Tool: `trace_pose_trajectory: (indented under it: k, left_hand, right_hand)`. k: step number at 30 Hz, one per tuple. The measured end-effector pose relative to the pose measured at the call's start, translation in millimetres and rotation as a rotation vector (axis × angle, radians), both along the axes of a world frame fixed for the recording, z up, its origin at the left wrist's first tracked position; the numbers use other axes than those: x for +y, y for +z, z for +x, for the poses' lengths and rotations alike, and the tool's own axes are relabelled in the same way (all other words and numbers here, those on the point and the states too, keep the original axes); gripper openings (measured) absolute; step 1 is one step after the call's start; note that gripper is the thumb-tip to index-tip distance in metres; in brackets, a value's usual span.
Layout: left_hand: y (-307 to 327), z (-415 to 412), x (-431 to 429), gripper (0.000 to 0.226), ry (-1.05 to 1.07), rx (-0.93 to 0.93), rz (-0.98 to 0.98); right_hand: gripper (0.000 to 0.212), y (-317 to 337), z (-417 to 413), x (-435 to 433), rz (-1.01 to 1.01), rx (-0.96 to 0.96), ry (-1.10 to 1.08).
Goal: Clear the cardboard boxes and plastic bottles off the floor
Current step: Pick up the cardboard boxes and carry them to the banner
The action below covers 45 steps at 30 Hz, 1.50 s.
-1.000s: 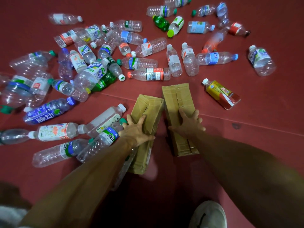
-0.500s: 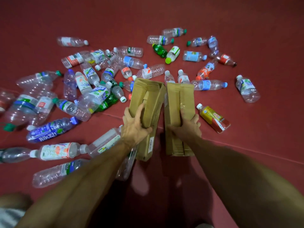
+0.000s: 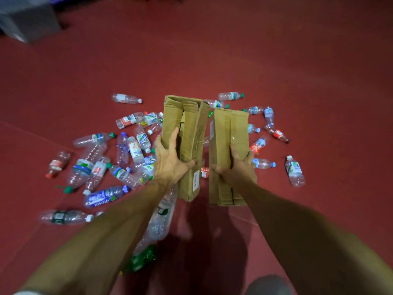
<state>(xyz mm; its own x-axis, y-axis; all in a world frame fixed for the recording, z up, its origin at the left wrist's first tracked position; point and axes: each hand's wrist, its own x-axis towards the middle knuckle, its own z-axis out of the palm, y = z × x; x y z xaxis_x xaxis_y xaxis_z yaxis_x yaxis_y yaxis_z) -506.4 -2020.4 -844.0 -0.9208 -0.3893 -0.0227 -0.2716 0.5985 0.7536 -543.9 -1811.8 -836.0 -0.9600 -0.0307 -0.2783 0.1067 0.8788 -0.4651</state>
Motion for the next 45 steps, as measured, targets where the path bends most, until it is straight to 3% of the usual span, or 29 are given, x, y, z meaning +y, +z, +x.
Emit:
trace_pose_trajectory:
  k: [9, 17, 32, 45]
  left_hand:
    - [233, -10, -23, 0.116, 0.069, 0.041, 0.021]
    - [368, 11, -85, 0.111, 0.139, -0.043, -0.122]
    - [501, 211, -404, 0.098, 0.460, -0.105, -0.212]
    - [539, 388, -668, 0.093, 0.897, -0.209, -0.235]
  right_hand:
    - [0.098, 223, -5, -25, 0.018, 0.079, 0.036]
    - [0.098, 358, -8, -71, 0.078, 0.061, 0.097]
    - [0.096, 494, 111, -448, -0.034, 0.146, 0.474]
    - [0.098, 509, 220, -775, -0.088, 0.079, 0.891]
